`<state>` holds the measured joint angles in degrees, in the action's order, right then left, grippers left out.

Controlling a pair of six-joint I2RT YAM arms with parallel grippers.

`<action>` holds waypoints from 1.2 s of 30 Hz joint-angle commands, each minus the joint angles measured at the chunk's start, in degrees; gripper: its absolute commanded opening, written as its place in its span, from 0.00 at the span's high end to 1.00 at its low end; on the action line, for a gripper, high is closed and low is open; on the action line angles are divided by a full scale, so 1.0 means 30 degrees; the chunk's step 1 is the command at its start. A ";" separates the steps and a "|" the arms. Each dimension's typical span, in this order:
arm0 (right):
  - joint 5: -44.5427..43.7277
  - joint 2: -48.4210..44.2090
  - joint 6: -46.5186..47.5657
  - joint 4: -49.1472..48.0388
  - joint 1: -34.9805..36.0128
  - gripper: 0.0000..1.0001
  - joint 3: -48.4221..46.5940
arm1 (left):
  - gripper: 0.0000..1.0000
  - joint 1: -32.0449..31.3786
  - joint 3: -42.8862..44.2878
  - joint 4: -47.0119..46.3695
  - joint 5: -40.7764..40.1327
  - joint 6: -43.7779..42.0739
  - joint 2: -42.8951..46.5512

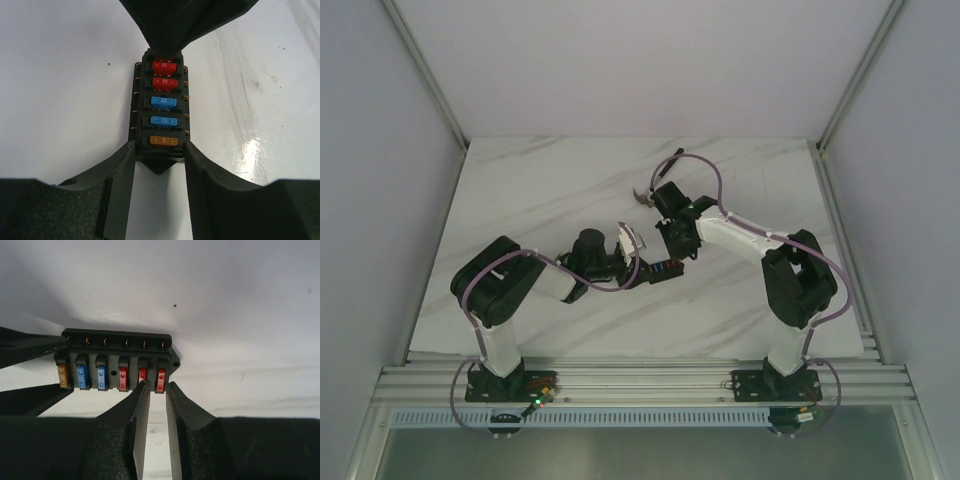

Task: Snap on the fuse box
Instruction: Install the fuse at the fuse box base.

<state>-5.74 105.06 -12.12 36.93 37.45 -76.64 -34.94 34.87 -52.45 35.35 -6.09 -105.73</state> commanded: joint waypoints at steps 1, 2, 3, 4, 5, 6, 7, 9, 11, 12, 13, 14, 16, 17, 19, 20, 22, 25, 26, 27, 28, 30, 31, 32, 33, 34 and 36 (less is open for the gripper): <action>0.0181 -0.0555 -0.0289 0.0145 -0.0057 0.75 -0.0102 | 0.63 0.0027 -0.0126 0.1703 -0.0007 -0.0395 -0.0695; 0.0162 -0.0450 -0.0310 0.0142 -0.0083 0.75 -0.0068 | 0.63 0.0017 -0.0113 0.1700 0.0015 -0.0402 -0.0691; 0.0196 -0.0342 -0.0323 0.0157 -0.0090 0.77 -0.0038 | 0.63 0.0015 -0.0111 0.1699 0.0014 -0.0402 -0.0679; 0.0273 -0.0244 -0.0299 0.0170 -0.0110 0.78 -0.0004 | 0.63 0.0008 -0.0125 0.1691 0.0014 -0.0403 -0.0674; 0.0316 -0.0152 -0.0318 0.0167 -0.0119 0.79 0.0040 | 0.63 0.0014 -0.0120 0.1706 0.0021 -0.0403 -0.0681; 0.0303 -0.0032 -0.0346 0.0160 -0.0135 0.81 0.0078 | 0.63 0.0015 -0.0118 0.1693 0.0015 -0.0403 -0.0700; 0.0290 0.0098 -0.0368 0.0155 -0.0137 0.82 0.0127 | 0.63 0.0001 -0.0126 0.1691 0.0007 -0.0403 -0.0710; 0.0153 0.0310 -0.0460 0.0213 -0.0171 0.84 0.0232 | 0.63 0.0010 -0.0087 0.1731 -0.0004 -0.0393 -0.0703; 0.0001 0.0530 -0.0499 0.0308 -0.0201 0.86 0.0330 | 0.63 0.0012 -0.0082 0.1708 0.0008 -0.0387 -0.0740; -0.0044 0.0663 -0.0501 0.0325 -0.0193 0.87 0.0371 | 0.63 0.0007 -0.0085 0.1722 0.0002 -0.0390 -0.0729; -0.0072 0.0782 -0.0523 0.0366 -0.0207 0.88 0.0405 | 0.63 0.0014 -0.0082 0.1720 -0.0006 -0.0374 -0.0739; -0.0104 0.0910 -0.0508 0.0350 -0.0208 0.89 0.0446 | 0.63 0.0015 -0.0081 0.1739 -0.0029 -0.0374 -0.0733; -0.0073 0.1167 -0.0498 0.0396 -0.0194 0.93 0.0518 | 0.63 0.0015 -0.0096 0.1736 -0.0013 -0.0387 -0.0747; -0.0046 0.1325 -0.0479 0.0434 -0.0207 0.96 0.0534 | 0.63 0.0015 -0.0105 0.1729 -0.0015 -0.0379 -0.0734; -0.0069 0.1541 -0.0471 0.0462 -0.0205 1.00 0.0620 | 0.63 0.0016 -0.0082 0.1761 0.0012 -0.0384 -0.0732; -0.0100 0.1672 -0.0446 0.0493 -0.0208 1.00 0.0678 | 0.63 0.0015 -0.0081 0.1762 -0.0001 -0.0400 -0.0732; -0.0197 0.1957 -0.0434 0.0587 -0.0207 1.00 0.0789 | 0.63 0.0026 -0.0098 0.1758 0.0010 -0.0417 -0.0732; -0.0410 0.2489 -0.0371 0.0805 -0.0206 1.00 0.0990 | 0.63 0.0026 -0.0094 0.1757 0.0022 -0.0407 -0.0737; -0.0462 0.2695 -0.0335 0.0855 -0.0201 1.00 0.1091 | 0.63 0.0017 -0.0083 0.1750 0.0018 -0.0403 -0.0733; -0.0538 0.2933 -0.0305 0.0861 -0.0193 1.00 0.1177 | 0.63 0.0015 -0.0100 0.1750 -0.0004 -0.0403 -0.0732; -0.0631 0.3175 -0.0297 0.0847 -0.0181 1.00 0.1268 | 0.63 0.0015 -0.0091 0.1746 -0.0032 -0.0406 -0.0732; -0.0690 0.3834 -0.0242 0.0833 -0.0162 1.00 0.1475 | 0.63 0.0013 -0.0099 0.1751 -0.0008 -0.0392 -0.0732; -0.0654 0.4156 -0.0216 0.0774 -0.0122 1.00 0.1591 | 0.63 0.0015 -0.0091 0.1739 -0.0022 -0.0401 -0.0754; -0.0598 0.4485 -0.0187 0.0661 -0.0106 1.00 0.1726 | 0.63 0.0008 -0.0082 0.1723 -0.0009 -0.0402 -0.0764; -0.0558 0.4816 -0.0180 0.0500 -0.0071 1.00 0.1842 | 0.63 0.0000 -0.0092 0.1720 -0.0022 -0.0399 -0.0784; -0.0528 0.5154 -0.0179 0.0319 -0.0063 1.00 0.1996 | 0.63 0.0006 -0.0083 0.1720 -0.0009 -0.0402 -0.0797; -0.0322 0.5940 -0.0172 -0.0179 -0.0060 1.00 0.2251 | 0.63 0.0015 -0.0056 0.1728 -0.0018 -0.0403 -0.0850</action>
<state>-6.83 108.16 -13.02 37.82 37.34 -77.38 -34.94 34.89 -52.40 35.31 -6.09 -105.82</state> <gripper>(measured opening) 0.033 0.503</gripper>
